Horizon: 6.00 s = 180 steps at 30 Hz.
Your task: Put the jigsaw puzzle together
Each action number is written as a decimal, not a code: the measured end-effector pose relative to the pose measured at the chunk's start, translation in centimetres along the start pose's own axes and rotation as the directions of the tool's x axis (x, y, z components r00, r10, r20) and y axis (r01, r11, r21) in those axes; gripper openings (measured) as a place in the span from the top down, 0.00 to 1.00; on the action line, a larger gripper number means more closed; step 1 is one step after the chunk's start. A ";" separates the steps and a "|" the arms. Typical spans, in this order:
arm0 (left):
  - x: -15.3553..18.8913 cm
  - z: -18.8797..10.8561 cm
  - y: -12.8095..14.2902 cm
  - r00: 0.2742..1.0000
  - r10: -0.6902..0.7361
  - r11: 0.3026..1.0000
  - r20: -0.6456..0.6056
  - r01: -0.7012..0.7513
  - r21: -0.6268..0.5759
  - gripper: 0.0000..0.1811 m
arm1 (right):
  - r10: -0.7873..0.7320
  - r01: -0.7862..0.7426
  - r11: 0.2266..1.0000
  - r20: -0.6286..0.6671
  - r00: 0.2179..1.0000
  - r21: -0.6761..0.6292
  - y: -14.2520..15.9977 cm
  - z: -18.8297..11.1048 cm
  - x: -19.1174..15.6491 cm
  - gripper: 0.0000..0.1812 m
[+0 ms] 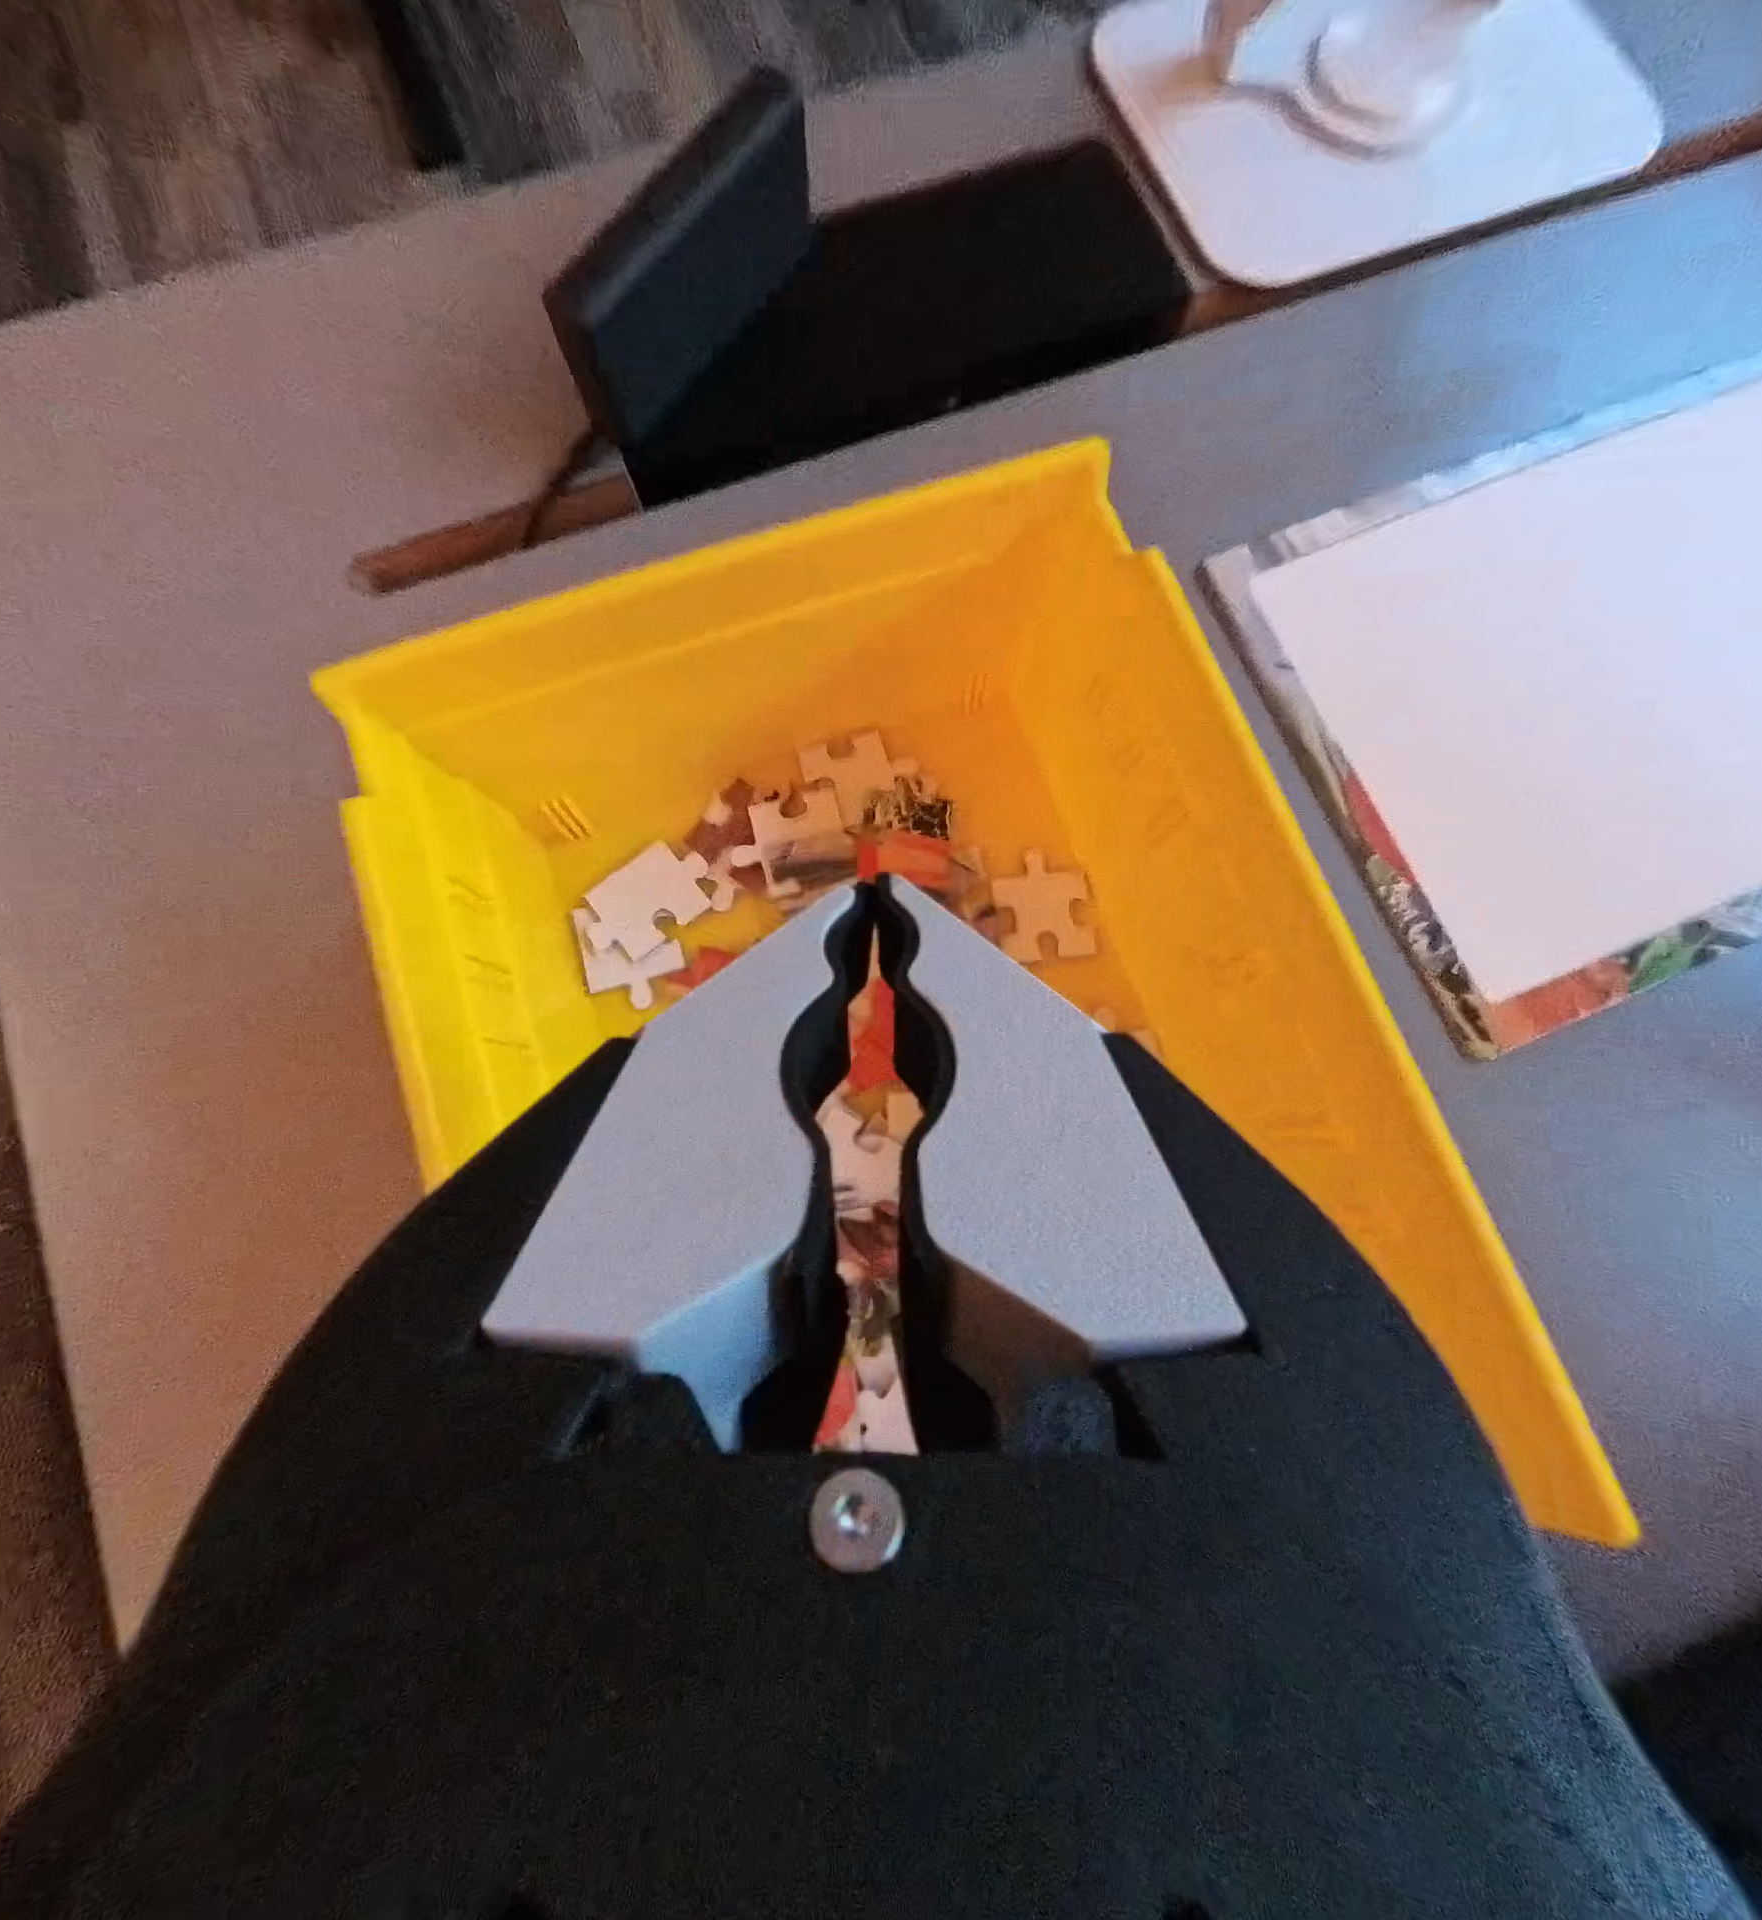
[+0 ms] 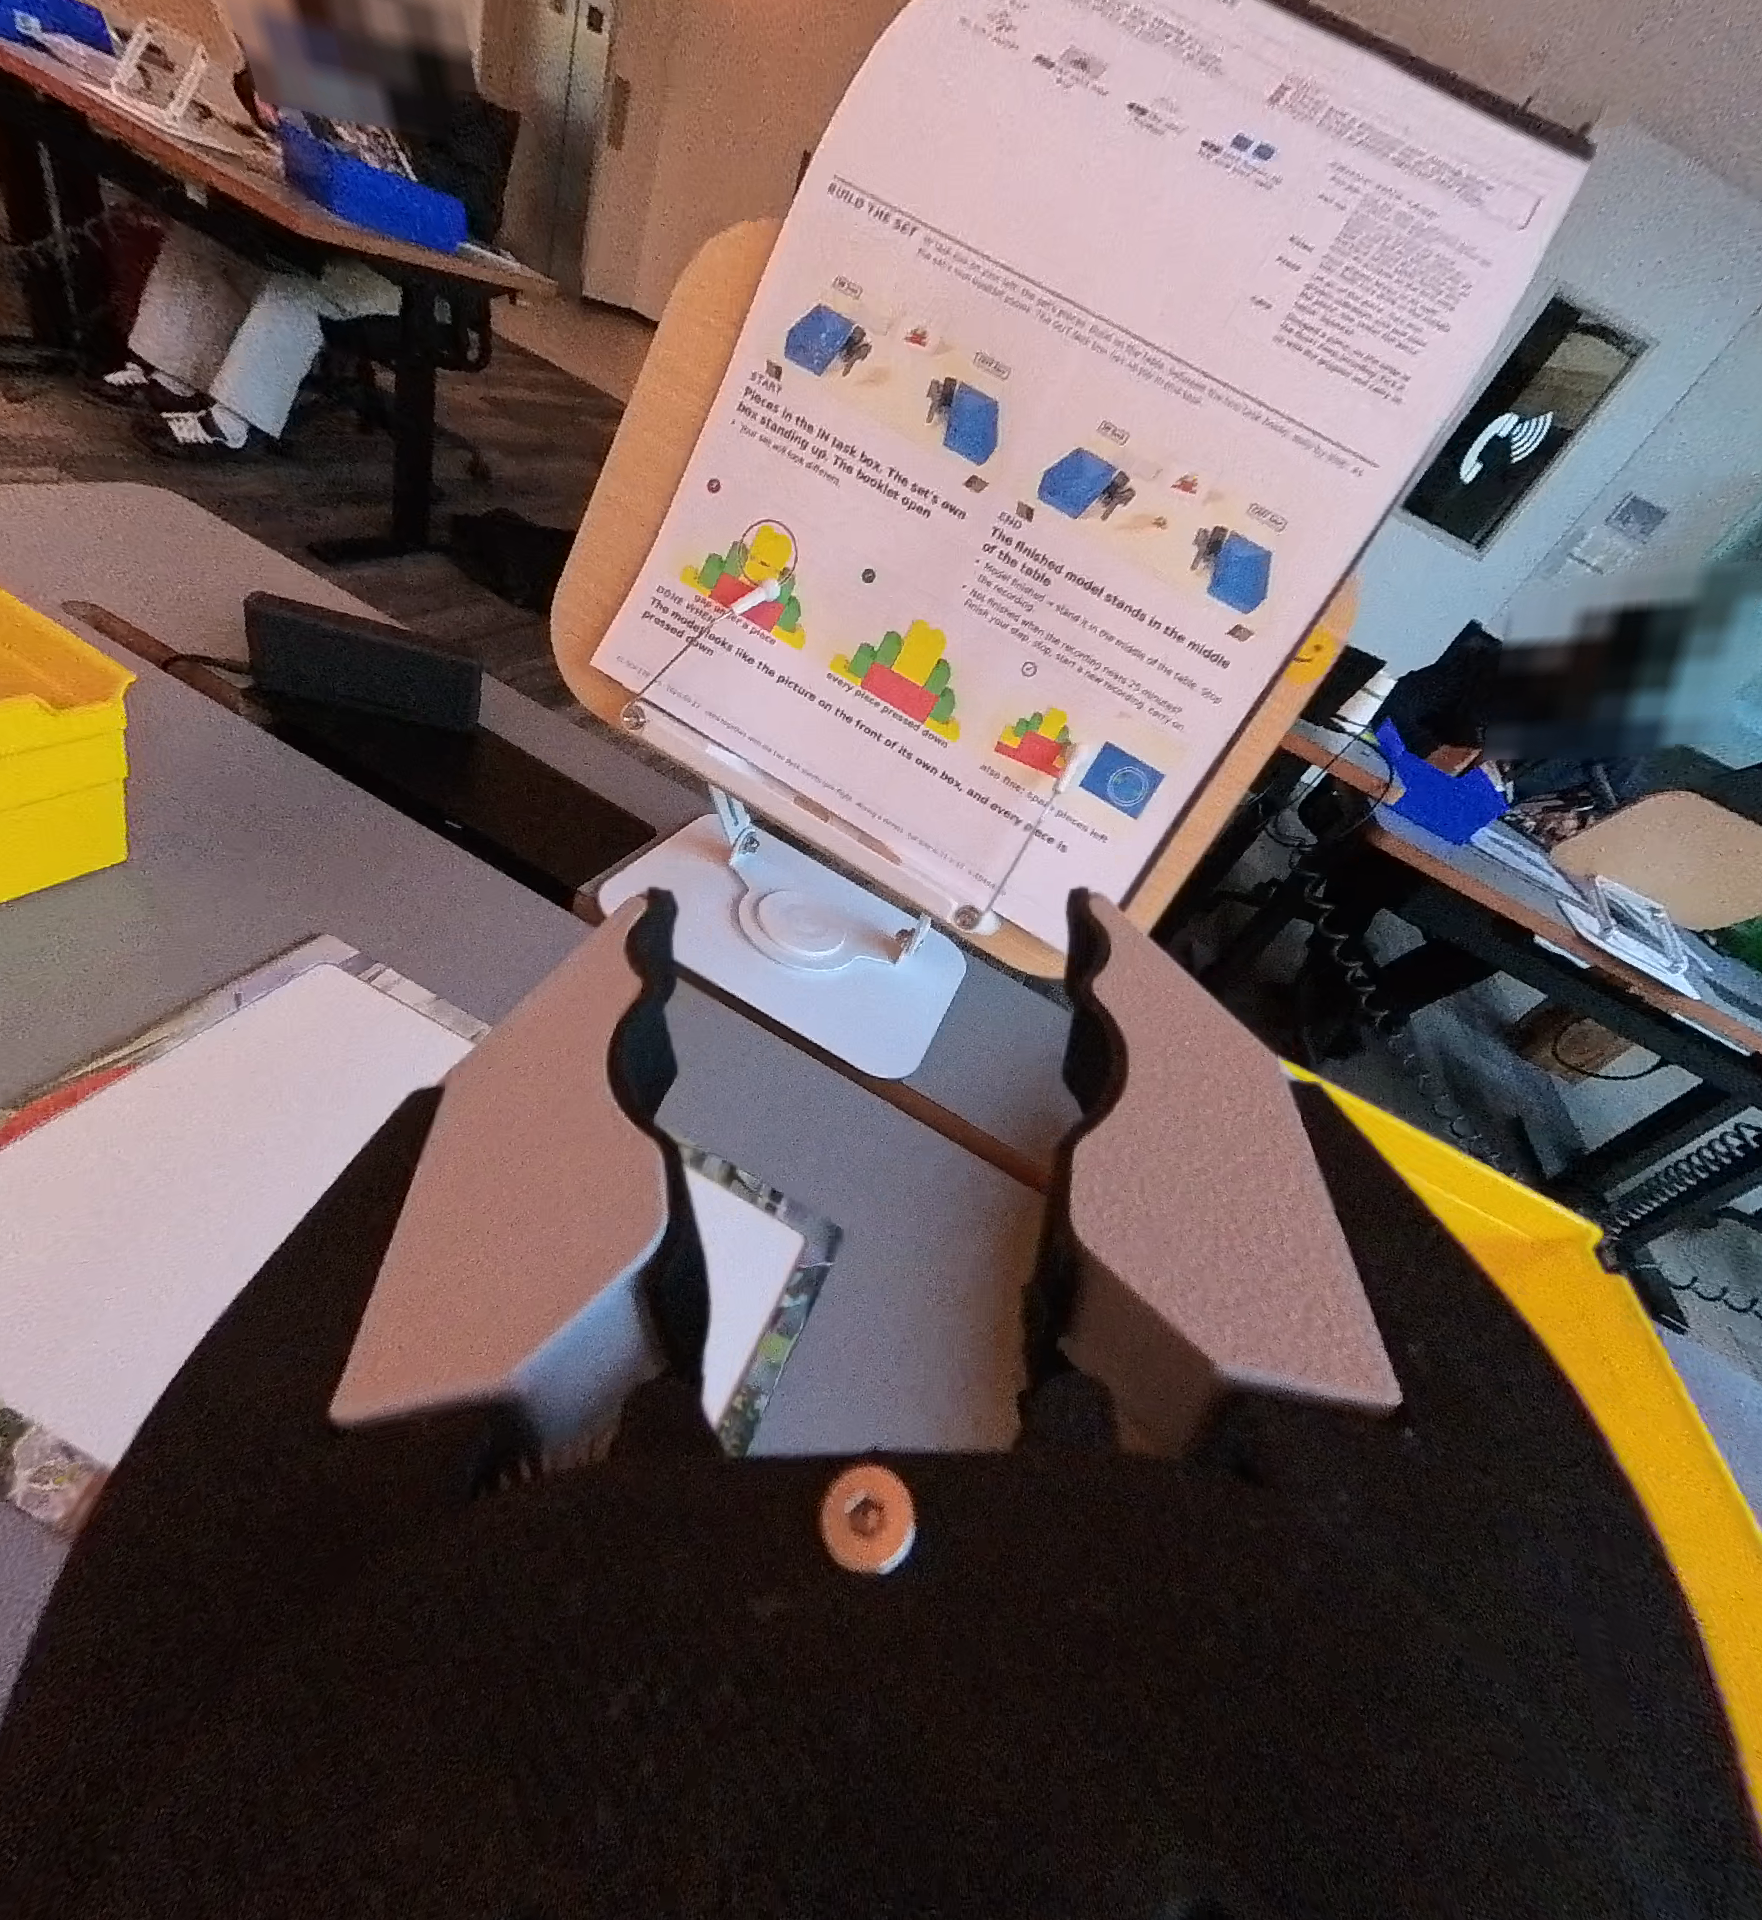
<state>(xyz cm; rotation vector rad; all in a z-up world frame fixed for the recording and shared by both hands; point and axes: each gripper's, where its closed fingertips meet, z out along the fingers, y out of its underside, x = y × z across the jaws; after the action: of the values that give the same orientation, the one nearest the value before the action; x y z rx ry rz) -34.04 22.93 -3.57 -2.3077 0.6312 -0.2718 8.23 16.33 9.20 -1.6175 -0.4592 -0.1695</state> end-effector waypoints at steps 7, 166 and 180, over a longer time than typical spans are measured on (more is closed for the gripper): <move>-1.9 7.0 3.3 0.998 -0.069 0.987 0.002 0.068 -0.145 0.79 | -0.010 0.012 0.999 0.038 0.999 -0.049 1.1 0.7 -1.1 0.58; 19.8 -11.2 -10.9 0.823 0.226 0.879 -0.522 0.059 0.473 0.90 | -0.004 0.455 0.830 0.811 0.585 -0.323 14.8 14.8 -24.3 0.77; 19.5 -11.8 -10.9 0.813 0.226 0.872 -0.537 0.077 0.483 0.90 | 0.085 0.367 0.834 0.752 0.653 -0.412 15.3 13.5 -23.7 0.91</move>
<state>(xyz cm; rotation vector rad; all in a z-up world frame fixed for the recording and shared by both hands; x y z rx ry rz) -17.66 12.75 12.79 -1.6823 0.8375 -1.0103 -9.51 24.43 -15.24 -2.1835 -1.2939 0.3126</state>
